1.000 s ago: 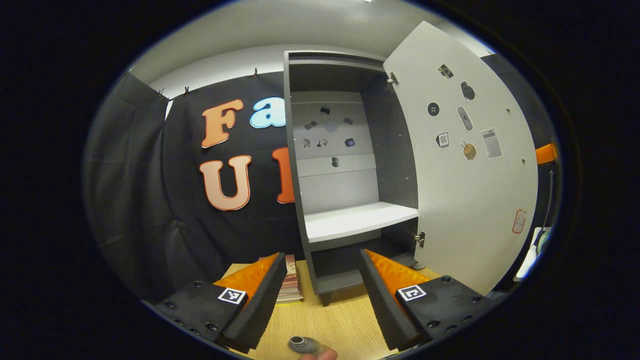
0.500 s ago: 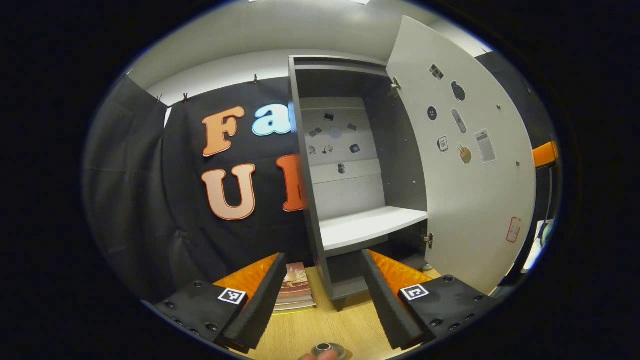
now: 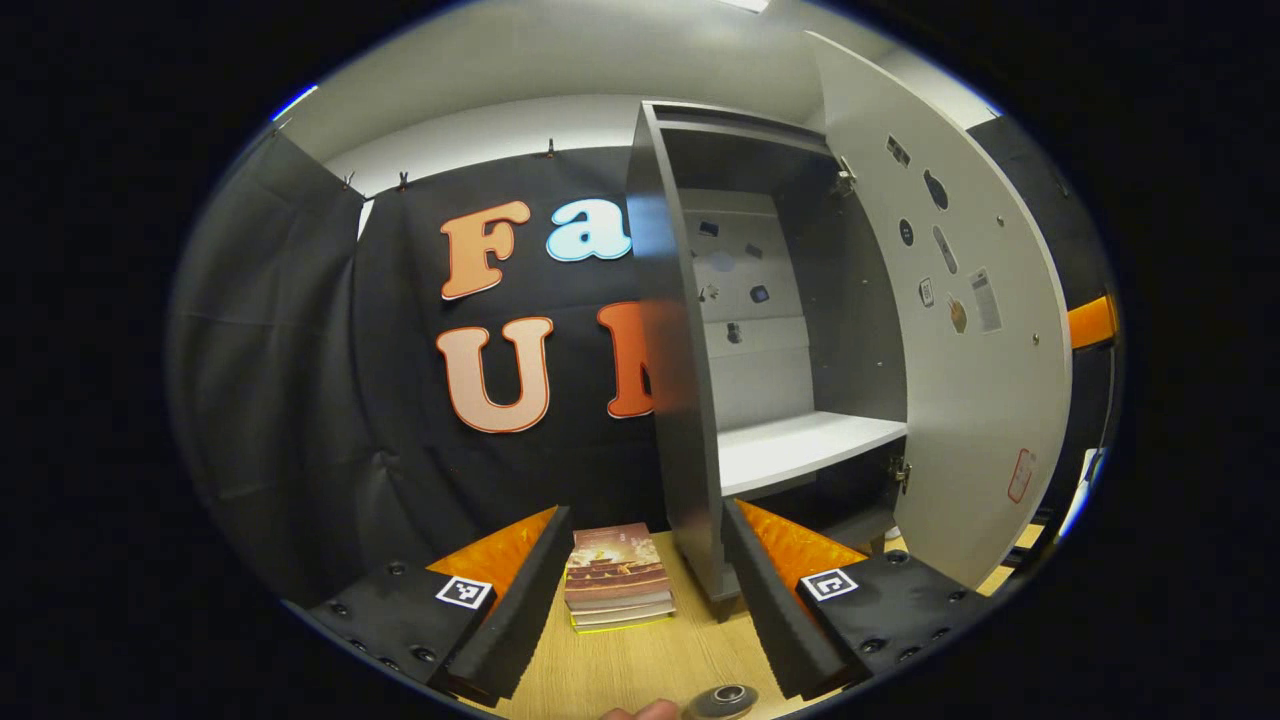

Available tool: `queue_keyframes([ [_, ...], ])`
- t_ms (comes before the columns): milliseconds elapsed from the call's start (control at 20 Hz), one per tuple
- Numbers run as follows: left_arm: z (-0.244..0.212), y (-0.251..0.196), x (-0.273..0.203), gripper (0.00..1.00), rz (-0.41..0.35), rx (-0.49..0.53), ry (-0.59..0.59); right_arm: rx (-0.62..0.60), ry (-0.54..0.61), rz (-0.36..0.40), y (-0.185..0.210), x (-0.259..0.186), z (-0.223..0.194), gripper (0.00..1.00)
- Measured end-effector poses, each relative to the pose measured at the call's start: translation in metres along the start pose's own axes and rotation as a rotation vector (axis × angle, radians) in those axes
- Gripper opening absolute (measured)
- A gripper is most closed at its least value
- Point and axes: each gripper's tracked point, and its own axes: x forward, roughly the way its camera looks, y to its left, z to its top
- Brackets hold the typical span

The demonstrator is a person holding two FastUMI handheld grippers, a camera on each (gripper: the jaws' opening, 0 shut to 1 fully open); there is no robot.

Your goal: Open the cabinet door with the right hand, grasp the bottle in the cabinet with the left hand and place it on the coaster, then close the cabinet door with the right hand.

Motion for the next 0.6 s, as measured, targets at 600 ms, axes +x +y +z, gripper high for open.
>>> queue_keyframes([
  [600,-0.011,0.055,0.021,0.97,0.006,-0.019,-0.010,-0.051,-0.014,0.018,0.039,0.074,-0.006,0.83],
])
